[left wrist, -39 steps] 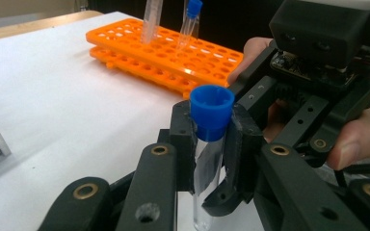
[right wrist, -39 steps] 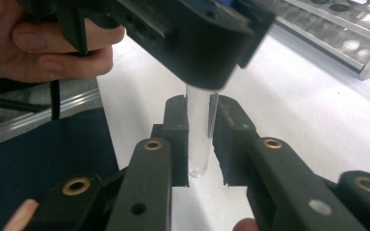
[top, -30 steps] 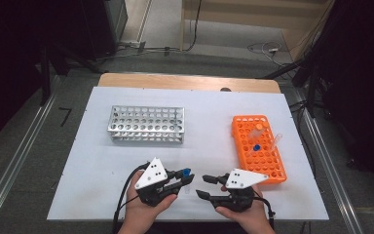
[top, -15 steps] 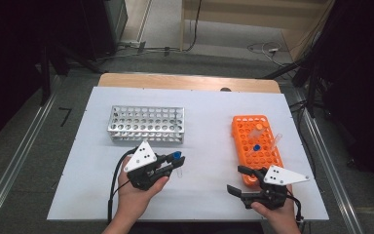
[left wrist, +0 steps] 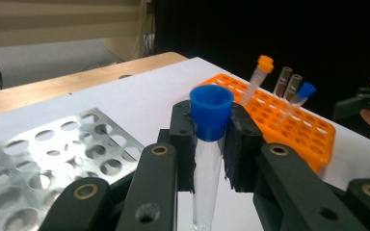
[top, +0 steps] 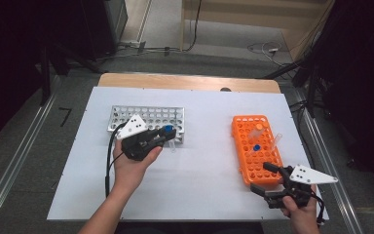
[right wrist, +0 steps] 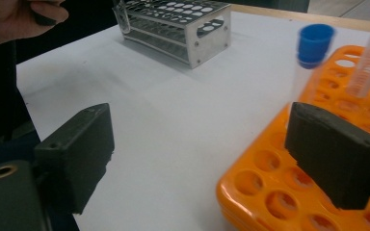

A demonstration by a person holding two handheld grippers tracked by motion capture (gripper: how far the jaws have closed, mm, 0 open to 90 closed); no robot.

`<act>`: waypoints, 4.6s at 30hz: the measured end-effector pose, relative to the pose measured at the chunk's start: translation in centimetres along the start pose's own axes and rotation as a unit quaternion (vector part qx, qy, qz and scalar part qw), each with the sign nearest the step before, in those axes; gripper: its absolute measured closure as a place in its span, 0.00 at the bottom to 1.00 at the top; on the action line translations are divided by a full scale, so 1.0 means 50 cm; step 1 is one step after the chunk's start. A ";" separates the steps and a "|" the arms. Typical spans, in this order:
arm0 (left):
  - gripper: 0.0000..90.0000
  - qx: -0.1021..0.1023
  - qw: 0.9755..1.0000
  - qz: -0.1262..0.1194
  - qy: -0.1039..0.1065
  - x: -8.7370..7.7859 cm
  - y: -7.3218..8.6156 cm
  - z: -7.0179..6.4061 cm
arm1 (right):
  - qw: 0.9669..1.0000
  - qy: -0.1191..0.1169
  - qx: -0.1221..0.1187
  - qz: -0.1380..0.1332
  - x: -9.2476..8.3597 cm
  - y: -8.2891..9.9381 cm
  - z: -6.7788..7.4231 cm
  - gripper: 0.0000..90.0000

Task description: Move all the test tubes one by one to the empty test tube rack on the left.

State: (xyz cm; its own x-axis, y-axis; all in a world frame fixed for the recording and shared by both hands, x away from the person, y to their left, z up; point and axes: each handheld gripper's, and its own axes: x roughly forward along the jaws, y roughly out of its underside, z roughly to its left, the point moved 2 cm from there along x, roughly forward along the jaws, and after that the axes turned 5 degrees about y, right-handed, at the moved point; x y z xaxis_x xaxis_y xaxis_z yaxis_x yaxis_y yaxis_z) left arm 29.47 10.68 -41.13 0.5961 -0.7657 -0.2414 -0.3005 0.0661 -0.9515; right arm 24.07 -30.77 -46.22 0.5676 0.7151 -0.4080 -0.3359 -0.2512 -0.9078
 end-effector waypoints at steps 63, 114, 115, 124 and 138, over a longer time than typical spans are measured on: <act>0.83 0.000 0.989 0.066 -0.131 0.231 -0.027 0.174 | 0.998 0.034 0.042 -0.012 -0.032 0.016 -0.089 0.00; 0.00 -0.010 0.998 -0.010 -0.056 -0.071 0.035 -0.038 | 0.998 0.045 0.046 0.007 0.028 -0.012 -0.065 0.08; 0.00 -0.011 0.998 -0.011 -0.056 -0.077 0.040 -0.041 | 0.998 0.048 0.047 0.008 0.032 -0.013 -0.065 0.11; 0.00 -0.013 0.998 -0.012 -0.060 -0.121 0.080 -0.057 | 0.993 0.094 0.049 0.041 0.076 -0.019 -0.060 0.37; 0.00 -0.029 0.997 -0.009 -0.067 -0.137 0.111 -0.052 | 0.987 0.121 0.019 0.107 0.136 -0.025 -0.075 0.72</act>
State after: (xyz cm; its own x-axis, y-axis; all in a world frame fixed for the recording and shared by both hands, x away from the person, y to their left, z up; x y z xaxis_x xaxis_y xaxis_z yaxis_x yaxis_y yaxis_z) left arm 21.78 14.64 -44.25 0.6943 -0.6742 -0.2518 -0.3299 0.0128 -0.9439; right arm 31.16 -28.06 -48.24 0.6420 0.4701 -0.6057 -0.4934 -0.3514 -0.7957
